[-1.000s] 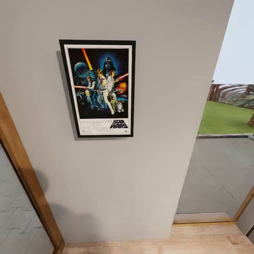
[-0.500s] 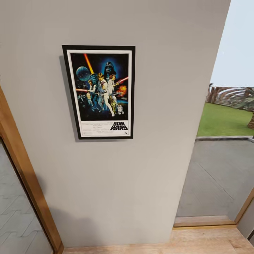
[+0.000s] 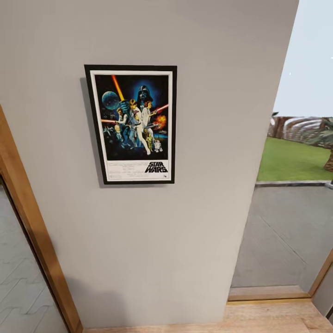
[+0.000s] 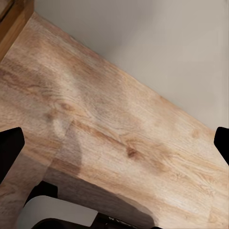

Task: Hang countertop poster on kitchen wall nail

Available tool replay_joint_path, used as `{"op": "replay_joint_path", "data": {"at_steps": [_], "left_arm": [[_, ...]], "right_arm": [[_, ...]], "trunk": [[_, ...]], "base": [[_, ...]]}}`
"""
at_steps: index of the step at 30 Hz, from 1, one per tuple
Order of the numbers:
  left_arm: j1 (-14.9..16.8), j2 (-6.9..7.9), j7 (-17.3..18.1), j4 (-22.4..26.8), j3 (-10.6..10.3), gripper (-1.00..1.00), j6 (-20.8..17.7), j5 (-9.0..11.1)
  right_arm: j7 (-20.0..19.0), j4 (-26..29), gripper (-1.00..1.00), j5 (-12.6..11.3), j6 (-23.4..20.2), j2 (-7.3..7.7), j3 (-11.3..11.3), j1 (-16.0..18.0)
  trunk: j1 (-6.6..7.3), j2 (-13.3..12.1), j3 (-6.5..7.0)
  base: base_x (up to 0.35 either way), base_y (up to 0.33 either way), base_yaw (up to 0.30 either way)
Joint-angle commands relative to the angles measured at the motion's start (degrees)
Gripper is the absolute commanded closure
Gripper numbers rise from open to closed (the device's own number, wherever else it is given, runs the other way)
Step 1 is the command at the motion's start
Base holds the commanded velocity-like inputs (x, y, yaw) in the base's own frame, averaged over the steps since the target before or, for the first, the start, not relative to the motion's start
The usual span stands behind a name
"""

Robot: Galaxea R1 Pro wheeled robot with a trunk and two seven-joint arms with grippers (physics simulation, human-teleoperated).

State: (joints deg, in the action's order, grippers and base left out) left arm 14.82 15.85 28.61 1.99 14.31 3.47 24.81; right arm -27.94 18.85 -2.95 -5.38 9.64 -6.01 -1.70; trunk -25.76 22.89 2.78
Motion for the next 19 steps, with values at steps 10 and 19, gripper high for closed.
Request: {"op": "replay_joint_path", "data": {"at_steps": [10, 19], "left_arm": [[0.0, -0.43, 0.2, -0.1, 0.4, -1.0, 0.3, -0.5], [0.0, -0.47, 0.2, -0.1, 0.4, -1.0, 0.4, -0.4]], "right_arm": [[3.0, -6.3, -1.0, -0.2, 0.0, -1.1, -0.2, -0.1], [3.1, -6.4, -1.0, -0.2, 0.0, -1.11, -0.2, -0.1]], "trunk": [[-0.02, 0.0, 0.03], [-0.02, 0.0, 0.03]], "base": [[0.0, 0.0, 0.0], [0.0, 0.0, 0.0]]}}
